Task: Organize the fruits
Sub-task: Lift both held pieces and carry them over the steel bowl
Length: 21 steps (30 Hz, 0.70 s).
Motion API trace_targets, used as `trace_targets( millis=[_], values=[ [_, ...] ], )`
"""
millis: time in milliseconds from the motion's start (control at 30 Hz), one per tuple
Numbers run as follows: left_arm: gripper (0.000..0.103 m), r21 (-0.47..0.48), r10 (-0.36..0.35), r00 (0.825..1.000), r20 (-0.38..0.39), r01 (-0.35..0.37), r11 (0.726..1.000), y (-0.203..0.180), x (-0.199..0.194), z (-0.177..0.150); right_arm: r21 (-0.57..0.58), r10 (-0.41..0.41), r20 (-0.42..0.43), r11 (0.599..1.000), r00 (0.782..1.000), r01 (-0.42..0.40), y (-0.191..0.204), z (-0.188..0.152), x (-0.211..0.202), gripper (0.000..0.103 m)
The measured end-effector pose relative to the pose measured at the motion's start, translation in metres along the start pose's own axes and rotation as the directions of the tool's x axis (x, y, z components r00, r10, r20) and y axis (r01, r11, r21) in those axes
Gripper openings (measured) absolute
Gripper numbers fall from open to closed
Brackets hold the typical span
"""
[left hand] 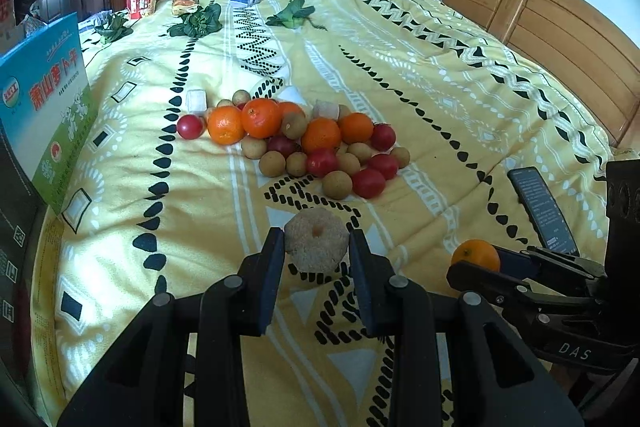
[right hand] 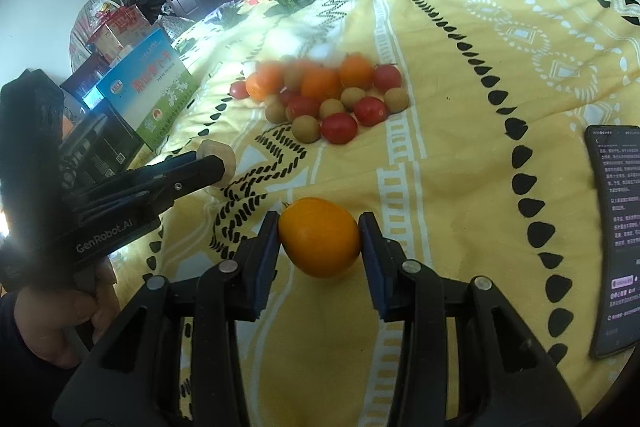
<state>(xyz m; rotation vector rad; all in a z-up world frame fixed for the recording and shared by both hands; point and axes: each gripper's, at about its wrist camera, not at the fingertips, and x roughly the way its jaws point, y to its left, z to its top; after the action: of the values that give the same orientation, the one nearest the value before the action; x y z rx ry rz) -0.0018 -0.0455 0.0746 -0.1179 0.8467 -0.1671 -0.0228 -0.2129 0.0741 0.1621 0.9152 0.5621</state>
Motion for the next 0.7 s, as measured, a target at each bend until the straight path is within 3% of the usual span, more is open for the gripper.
trace_targets(
  millis=[700],
  values=[
    [0.033, -0.050, 0.033, 0.992, 0.120, -0.027, 0.998, 0.027, -0.088, 0.008, -0.106, 0.045, 0.038, 0.994, 0.998, -0.041, 0.066, 0.007, -0.030, 0.040]
  ],
)
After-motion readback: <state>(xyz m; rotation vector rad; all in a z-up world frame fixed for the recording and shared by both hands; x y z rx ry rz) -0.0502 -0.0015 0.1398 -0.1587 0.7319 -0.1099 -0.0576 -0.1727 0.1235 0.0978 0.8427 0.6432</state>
